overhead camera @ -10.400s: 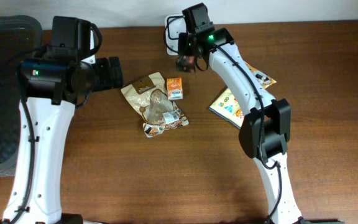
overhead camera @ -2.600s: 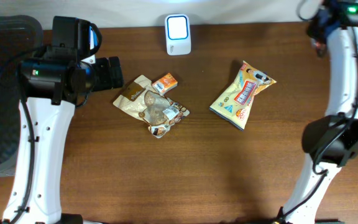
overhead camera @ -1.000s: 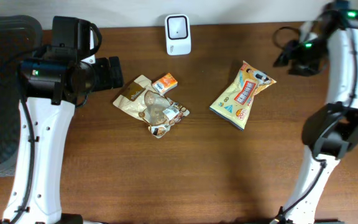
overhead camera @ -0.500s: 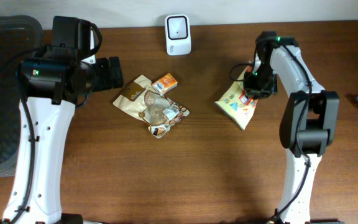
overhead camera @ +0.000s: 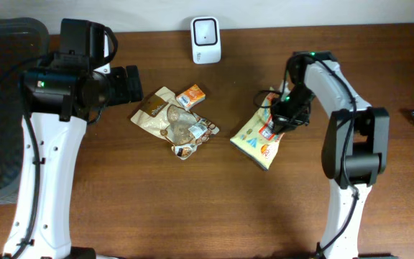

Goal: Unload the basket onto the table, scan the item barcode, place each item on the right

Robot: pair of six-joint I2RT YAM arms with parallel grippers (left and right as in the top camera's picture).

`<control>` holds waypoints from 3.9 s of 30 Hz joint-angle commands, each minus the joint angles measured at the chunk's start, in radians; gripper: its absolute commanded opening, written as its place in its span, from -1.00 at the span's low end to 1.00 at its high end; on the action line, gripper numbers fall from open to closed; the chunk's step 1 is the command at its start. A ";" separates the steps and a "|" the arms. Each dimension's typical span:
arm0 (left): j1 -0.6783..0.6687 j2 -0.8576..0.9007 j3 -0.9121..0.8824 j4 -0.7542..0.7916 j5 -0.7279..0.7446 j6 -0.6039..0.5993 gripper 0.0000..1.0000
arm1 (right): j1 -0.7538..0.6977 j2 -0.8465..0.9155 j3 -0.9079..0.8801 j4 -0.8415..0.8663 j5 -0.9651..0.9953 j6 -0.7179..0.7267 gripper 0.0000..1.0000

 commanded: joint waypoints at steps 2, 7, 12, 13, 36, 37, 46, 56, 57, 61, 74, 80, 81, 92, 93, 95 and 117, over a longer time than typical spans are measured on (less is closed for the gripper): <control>0.001 0.003 0.006 -0.002 -0.007 -0.010 0.98 | 0.072 -0.233 0.003 0.037 0.045 -0.020 -0.55; 0.001 0.003 0.006 -0.002 -0.007 -0.010 0.98 | 0.075 -0.368 0.003 0.042 0.100 -0.001 -0.47; 0.001 0.003 0.006 -0.002 -0.007 -0.010 0.98 | 0.076 -0.540 0.003 -0.048 0.153 0.000 -0.41; 0.001 0.003 0.006 -0.002 -0.007 -0.010 0.99 | 0.076 -0.576 0.003 -0.068 0.173 -0.001 -0.32; -0.120 0.064 -0.096 0.097 0.418 -0.044 0.49 | 0.074 -0.550 -0.037 0.091 0.316 -0.024 0.78; -0.152 0.084 -0.119 0.105 0.418 -0.046 0.33 | 0.074 -0.529 -0.037 0.092 0.316 -0.024 0.91; -0.420 0.315 -0.185 0.266 0.422 -0.150 -0.88 | 0.040 -0.462 -0.038 0.160 0.338 -0.024 0.56; -0.494 0.519 -0.185 0.369 0.434 -0.257 -1.00 | -0.129 -0.299 -0.039 0.170 0.018 -0.112 -0.85; -0.494 0.536 -0.185 0.406 0.457 -0.257 -1.00 | -0.129 -0.275 -0.039 0.175 0.009 -0.111 -0.86; -0.496 0.586 -0.185 0.509 0.575 -0.257 -1.00 | -0.128 -0.180 -0.039 0.212 -0.071 -0.113 -0.92; -0.496 0.692 -0.187 0.511 0.548 -0.257 -1.00 | -0.129 -0.010 -0.039 0.243 0.015 -0.132 -0.92; -0.468 0.707 -0.183 0.449 0.409 -0.257 -1.00 | -0.129 -0.010 -0.039 0.129 0.117 -0.100 -0.92; -0.459 0.707 -0.180 0.450 0.409 -0.257 -1.00 | -0.128 -0.010 -0.039 0.109 0.116 -0.099 -0.92; -0.346 0.644 0.054 0.288 0.435 -0.206 -1.00 | -0.060 -0.045 -0.035 -0.090 0.053 -0.119 -0.92; -0.348 0.636 0.058 0.274 0.474 -0.206 -1.00 | -0.059 -0.056 -0.034 -0.079 0.061 -0.119 -0.92; -0.361 0.633 0.058 0.251 0.579 -0.206 -1.00 | -0.069 -0.073 -0.026 -0.054 0.097 -0.119 -0.92; -0.549 0.760 -0.072 0.365 0.404 -0.322 -1.00 | -0.212 -0.075 -0.099 -0.060 0.109 -0.137 -0.92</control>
